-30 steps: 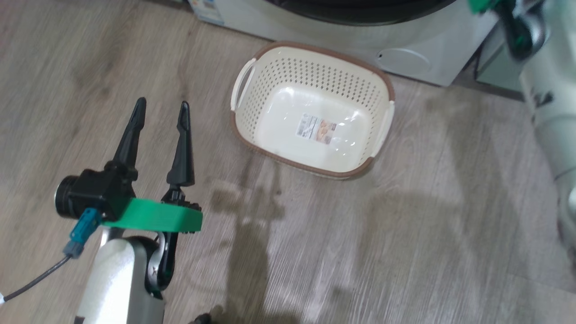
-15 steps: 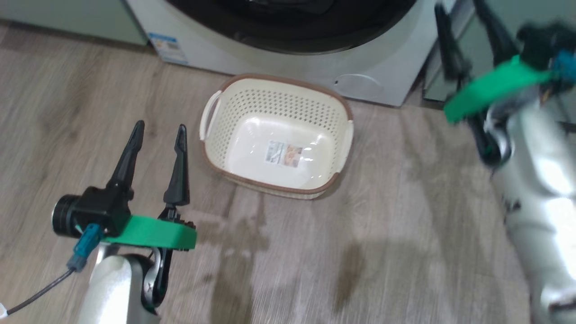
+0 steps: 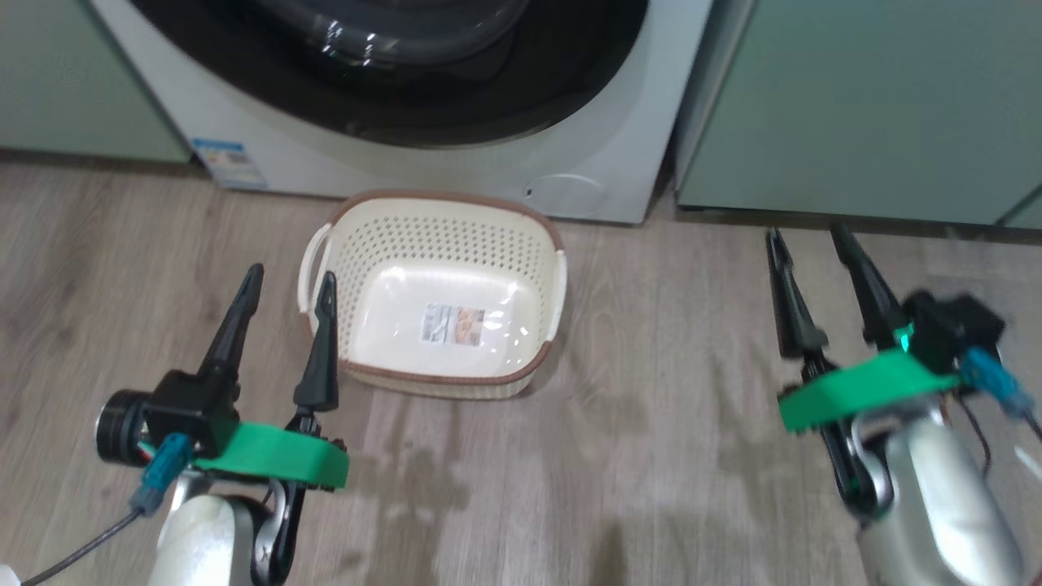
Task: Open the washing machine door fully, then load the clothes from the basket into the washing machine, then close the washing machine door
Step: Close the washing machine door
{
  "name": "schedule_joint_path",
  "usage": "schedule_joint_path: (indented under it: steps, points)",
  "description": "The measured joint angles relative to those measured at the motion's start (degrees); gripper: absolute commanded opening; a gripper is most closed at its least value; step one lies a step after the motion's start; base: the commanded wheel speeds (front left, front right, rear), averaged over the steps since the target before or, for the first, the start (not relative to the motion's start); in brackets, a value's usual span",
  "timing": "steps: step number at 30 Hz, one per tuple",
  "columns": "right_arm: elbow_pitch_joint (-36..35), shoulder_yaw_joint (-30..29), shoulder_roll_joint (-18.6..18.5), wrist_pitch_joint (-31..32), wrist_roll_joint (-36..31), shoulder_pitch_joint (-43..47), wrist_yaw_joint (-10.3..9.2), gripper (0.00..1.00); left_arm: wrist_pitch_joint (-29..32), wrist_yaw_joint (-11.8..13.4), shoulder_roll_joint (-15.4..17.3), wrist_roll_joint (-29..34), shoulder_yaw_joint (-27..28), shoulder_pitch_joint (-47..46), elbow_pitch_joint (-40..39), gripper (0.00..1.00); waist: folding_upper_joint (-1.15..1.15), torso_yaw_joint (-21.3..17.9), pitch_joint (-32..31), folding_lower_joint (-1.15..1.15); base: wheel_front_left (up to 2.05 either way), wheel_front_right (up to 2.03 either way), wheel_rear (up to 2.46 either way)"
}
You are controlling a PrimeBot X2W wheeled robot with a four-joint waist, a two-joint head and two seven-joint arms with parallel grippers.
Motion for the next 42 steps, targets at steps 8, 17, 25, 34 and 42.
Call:
schedule_joint_path:
  steps: [8,17,25,34,42]
  points:
    - [-10.2,-3.1,1.4,2.9,-1.8,10.9,0.00,1.00,0.0,-0.1,0.5,0.5,-0.1,2.0,0.7,1.00,0.00,-3.2,-2.7,0.00,0.00,0.00,0.00]
    - [-16.8,-4.5,1.8,5.1,-2.4,18.1,0.00,1.00,0.0,-0.1,1.0,0.6,-0.5,4.7,1.1,1.00,0.00,-5.3,-5.8,0.00,0.00,0.00,0.00]
    - [-19.9,-6.5,2.1,6.8,-2.4,22.2,0.00,1.00,0.0,-0.1,1.1,1.0,-0.7,7.9,1.5,1.00,0.00,-6.1,-8.7,0.00,0.00,0.00,0.00]
    - [-20.9,-8.5,2.3,8.0,-2.2,24.0,0.00,1.00,0.0,0.0,1.5,1.0,-0.8,8.6,1.5,1.00,0.00,-6.4,-9.8,0.00,0.00,0.00,0.00]
    - [-21.1,-8.7,2.3,8.0,-1.8,24.2,0.00,1.00,0.0,0.5,1.9,1.0,-1.0,8.7,1.5,1.00,0.00,-6.2,-9.4,0.00,0.00,0.00,0.00]
